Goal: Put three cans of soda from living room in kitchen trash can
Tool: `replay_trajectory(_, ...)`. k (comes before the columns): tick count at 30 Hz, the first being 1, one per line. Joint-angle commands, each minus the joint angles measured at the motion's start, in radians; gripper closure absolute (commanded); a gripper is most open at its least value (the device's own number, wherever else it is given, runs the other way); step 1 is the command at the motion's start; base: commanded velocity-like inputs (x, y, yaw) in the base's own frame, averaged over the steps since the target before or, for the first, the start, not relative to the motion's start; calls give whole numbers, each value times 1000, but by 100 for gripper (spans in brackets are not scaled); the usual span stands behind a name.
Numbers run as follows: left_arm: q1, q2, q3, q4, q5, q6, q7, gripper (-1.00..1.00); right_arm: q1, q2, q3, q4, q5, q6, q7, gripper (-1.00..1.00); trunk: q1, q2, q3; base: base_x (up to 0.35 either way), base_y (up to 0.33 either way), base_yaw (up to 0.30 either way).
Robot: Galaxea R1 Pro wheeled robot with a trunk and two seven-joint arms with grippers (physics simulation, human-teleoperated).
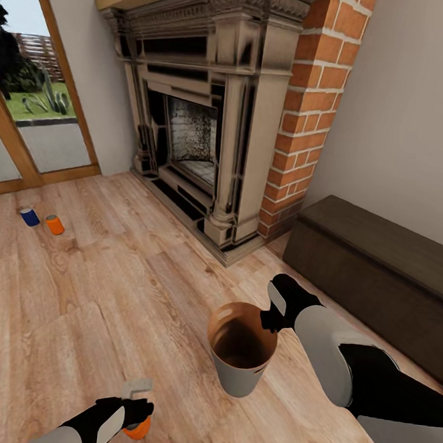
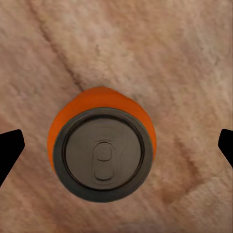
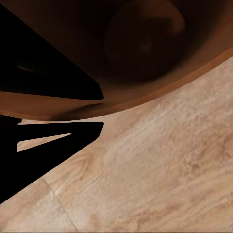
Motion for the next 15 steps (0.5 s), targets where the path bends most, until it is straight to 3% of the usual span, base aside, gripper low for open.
replay_trajectory(1, 0, 0, 0, 0, 0, -1, -1, -100, 0, 0, -8, 0, -21, 0, 3, 100, 0, 0, 0, 0, 0, 0)
replay_trajectory(9, 0, 1, 2, 0, 0, -4, -24, -100, 0, 0, -7, 0, -20, 0, 3, 100, 0, 0, 0, 0, 0, 0)
replay_trajectory(15, 0, 4, 4, 0, 1, -4, -26, -100, 0, 0, -7, 0, -20, 0, 3, 100, 2, -1, -19, 0, 0, 0)
